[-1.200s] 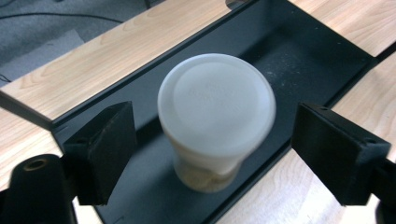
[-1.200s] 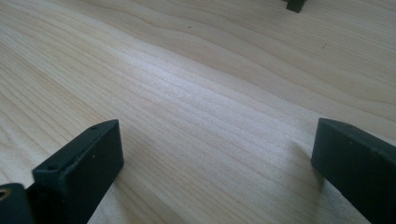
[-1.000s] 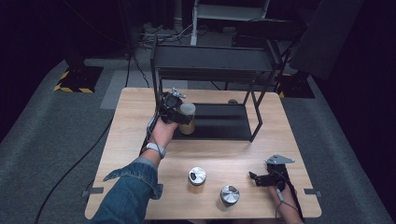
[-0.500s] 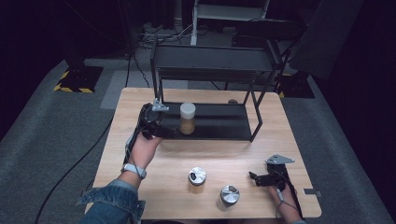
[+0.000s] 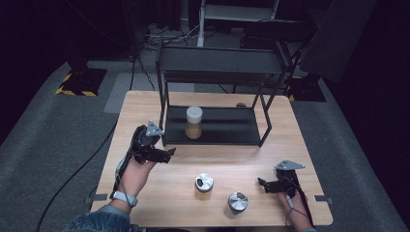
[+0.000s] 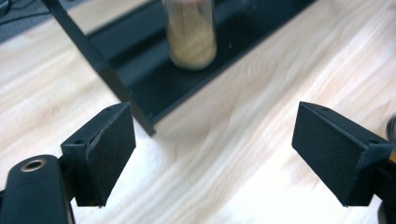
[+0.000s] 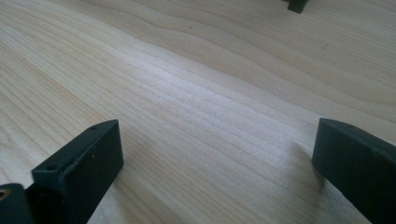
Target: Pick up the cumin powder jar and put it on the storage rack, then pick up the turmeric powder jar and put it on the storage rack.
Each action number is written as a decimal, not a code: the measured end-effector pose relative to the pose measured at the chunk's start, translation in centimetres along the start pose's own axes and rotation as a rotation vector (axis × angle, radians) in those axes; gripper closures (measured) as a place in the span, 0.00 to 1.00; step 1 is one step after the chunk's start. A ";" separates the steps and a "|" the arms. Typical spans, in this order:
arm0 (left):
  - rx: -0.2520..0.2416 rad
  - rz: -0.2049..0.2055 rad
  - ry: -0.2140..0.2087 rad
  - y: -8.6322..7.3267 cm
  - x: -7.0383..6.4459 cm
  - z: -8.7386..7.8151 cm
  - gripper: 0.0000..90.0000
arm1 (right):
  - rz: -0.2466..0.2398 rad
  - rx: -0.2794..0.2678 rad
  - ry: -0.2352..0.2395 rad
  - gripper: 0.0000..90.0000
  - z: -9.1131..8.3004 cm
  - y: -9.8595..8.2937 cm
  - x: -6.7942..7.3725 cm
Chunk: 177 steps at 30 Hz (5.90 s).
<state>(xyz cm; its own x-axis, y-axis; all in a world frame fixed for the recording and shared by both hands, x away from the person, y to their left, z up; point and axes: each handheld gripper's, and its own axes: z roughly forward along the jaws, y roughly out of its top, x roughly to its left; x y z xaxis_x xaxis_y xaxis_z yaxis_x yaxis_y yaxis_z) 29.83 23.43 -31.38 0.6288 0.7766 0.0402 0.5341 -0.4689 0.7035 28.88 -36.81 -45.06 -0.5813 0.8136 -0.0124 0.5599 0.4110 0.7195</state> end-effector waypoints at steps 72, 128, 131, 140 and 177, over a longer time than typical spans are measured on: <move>0.006 -0.159 0.074 -15.0 -1.3 4.5 0.05 | -0.010 0.029 0.016 0.01 0.0 0.7 -0.3; 0.013 -0.150 0.066 -14.9 -1.1 4.5 0.04 | -0.128 -0.118 0.200 0.04 -6.6 11.2 8.6; 0.012 -0.151 0.066 -14.9 -1.1 4.5 0.03 | -0.138 -0.116 0.208 0.04 -6.5 11.6 9.2; 0.013 -0.150 0.066 -14.8 -1.1 4.5 0.03 | -0.161 -0.122 0.239 0.05 -6.0 12.6 11.1; 0.015 -0.140 0.057 -14.8 -0.9 4.5 0.03 | -0.199 0.046 0.253 0.08 -1.4 15.7 17.2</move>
<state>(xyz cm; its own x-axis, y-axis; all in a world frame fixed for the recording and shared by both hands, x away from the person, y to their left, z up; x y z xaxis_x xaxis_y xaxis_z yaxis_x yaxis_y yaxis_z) 23.90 27.80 -45.07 0.5145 0.8573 -0.0171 0.6229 -0.3600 0.6946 26.88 -16.95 -32.99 -0.8071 0.5898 0.0271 0.4432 0.5748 0.6879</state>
